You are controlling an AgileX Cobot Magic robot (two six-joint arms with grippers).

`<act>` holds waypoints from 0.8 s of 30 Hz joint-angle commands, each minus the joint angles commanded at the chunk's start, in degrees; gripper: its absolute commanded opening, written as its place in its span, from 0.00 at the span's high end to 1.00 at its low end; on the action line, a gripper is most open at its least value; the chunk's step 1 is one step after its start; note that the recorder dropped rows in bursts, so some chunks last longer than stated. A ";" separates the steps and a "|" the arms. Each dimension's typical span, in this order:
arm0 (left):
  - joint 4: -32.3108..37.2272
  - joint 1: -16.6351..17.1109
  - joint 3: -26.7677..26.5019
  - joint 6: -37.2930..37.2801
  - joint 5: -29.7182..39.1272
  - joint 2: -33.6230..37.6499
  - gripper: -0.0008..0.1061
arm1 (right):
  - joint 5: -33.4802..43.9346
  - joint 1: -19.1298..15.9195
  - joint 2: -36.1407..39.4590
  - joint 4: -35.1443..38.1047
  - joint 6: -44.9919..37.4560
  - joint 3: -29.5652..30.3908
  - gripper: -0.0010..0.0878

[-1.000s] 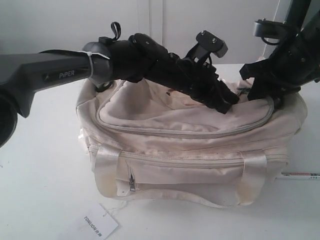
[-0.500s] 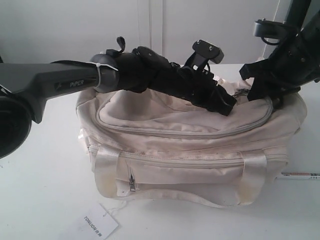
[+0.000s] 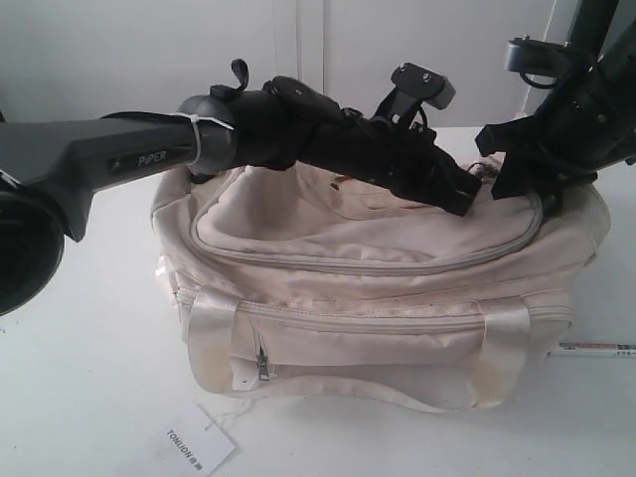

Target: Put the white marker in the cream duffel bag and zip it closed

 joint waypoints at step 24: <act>11.27 2.99 -2.48 -8.13 6.22 -5.96 0.99 | 4.57 -1.65 -9.89 1.58 6.90 -0.36 0.61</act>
